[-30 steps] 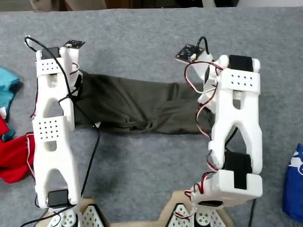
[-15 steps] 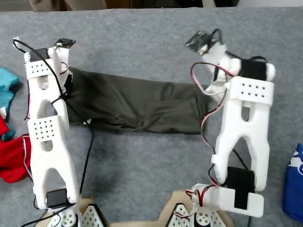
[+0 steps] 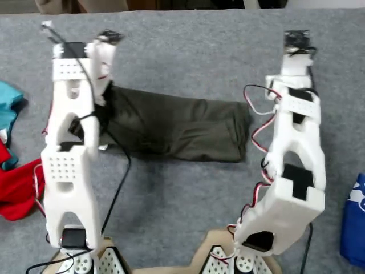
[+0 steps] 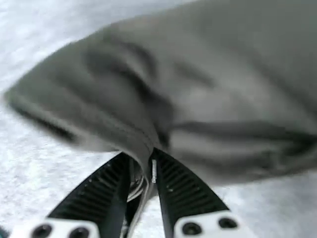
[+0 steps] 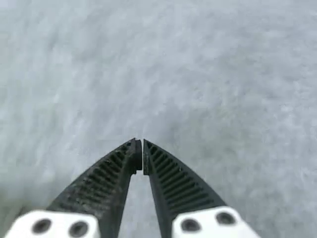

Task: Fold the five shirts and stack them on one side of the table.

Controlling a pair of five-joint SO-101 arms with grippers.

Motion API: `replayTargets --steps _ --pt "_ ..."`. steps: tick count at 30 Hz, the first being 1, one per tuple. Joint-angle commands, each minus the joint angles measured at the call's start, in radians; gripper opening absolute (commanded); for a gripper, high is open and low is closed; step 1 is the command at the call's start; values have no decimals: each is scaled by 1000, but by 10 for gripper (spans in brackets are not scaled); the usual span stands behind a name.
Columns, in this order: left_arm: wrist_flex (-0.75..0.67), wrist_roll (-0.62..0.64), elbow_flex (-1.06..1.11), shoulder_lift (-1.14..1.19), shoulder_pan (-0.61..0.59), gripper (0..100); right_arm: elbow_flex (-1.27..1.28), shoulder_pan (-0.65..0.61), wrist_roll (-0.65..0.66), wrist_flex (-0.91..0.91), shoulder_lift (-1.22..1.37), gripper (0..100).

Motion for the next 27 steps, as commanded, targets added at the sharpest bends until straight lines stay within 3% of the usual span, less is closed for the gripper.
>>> replayTargets --steps 1,6,13,27 --pt "11 23 92 -159 135 19 -44 102 -40 -60 35 27" --pt "11 112 81 -191 311 19 -94 226 -147 -54 62 27" --pt "9 218 -6 -189 480 20 -120 291 -146 -54 64 27" --pt "-78 473 -273 1 546 20 -113 291 -146 -52 59 27"
